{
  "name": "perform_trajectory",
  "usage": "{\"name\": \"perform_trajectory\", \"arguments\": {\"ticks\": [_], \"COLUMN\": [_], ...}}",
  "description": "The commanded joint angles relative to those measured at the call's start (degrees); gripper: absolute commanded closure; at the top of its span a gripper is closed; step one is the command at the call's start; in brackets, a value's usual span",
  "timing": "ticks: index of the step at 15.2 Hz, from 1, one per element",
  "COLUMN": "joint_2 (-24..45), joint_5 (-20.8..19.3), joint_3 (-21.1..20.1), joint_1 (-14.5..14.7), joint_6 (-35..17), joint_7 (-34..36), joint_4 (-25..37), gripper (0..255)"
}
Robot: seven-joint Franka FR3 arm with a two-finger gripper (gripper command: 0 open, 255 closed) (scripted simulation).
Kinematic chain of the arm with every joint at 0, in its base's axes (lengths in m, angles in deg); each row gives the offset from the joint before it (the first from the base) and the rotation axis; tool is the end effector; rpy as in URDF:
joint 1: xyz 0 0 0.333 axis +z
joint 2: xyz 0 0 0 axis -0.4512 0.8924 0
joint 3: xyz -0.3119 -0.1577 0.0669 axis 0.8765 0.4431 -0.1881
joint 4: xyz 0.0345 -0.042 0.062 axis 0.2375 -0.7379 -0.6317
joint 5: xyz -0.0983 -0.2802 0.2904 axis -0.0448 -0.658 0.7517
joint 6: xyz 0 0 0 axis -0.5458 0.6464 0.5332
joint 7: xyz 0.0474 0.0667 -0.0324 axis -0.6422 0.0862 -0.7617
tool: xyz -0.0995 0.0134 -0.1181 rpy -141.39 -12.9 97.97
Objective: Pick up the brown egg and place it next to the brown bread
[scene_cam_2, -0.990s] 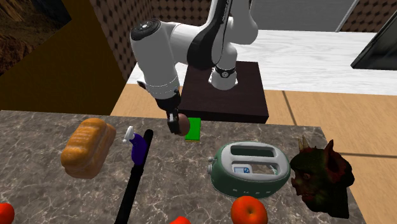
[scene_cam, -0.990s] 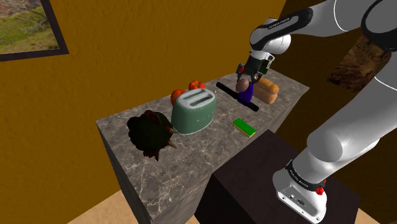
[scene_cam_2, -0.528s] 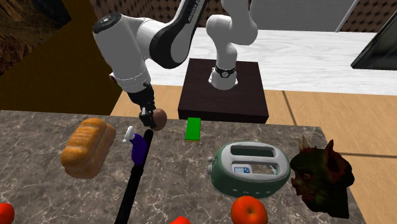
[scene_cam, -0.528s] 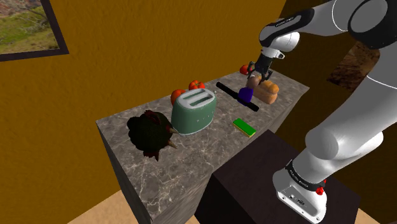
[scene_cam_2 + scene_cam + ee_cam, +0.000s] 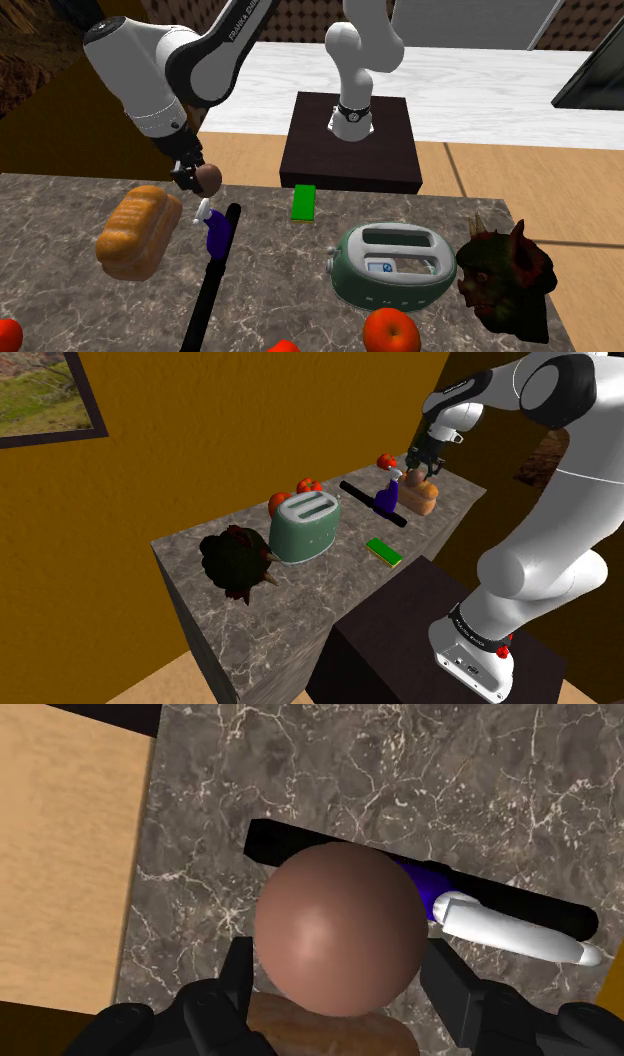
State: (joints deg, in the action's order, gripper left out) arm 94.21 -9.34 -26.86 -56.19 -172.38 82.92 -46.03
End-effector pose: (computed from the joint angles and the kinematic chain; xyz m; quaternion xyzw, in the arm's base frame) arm 0.4841 -0.4148 0.3476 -0.7896 0.6114 0.0211 0.0484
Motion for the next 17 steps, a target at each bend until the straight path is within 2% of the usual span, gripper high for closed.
{"name": "perform_trajectory", "arguments": {"ticks": [1,4,17], "joint_2": [2.17,6.29,10.89], "joint_5": [0.47,1.41,3.26], "joint_3": [0.72,1.47,0.63], "joint_1": [-1.68,-4.28,-4.71], "joint_6": [1.75,4.09,-3.94], "joint_7": [-2.34,-5.45,-7.14], "joint_4": [3.59,9.57,5.91], "gripper": [255,255,255]}}
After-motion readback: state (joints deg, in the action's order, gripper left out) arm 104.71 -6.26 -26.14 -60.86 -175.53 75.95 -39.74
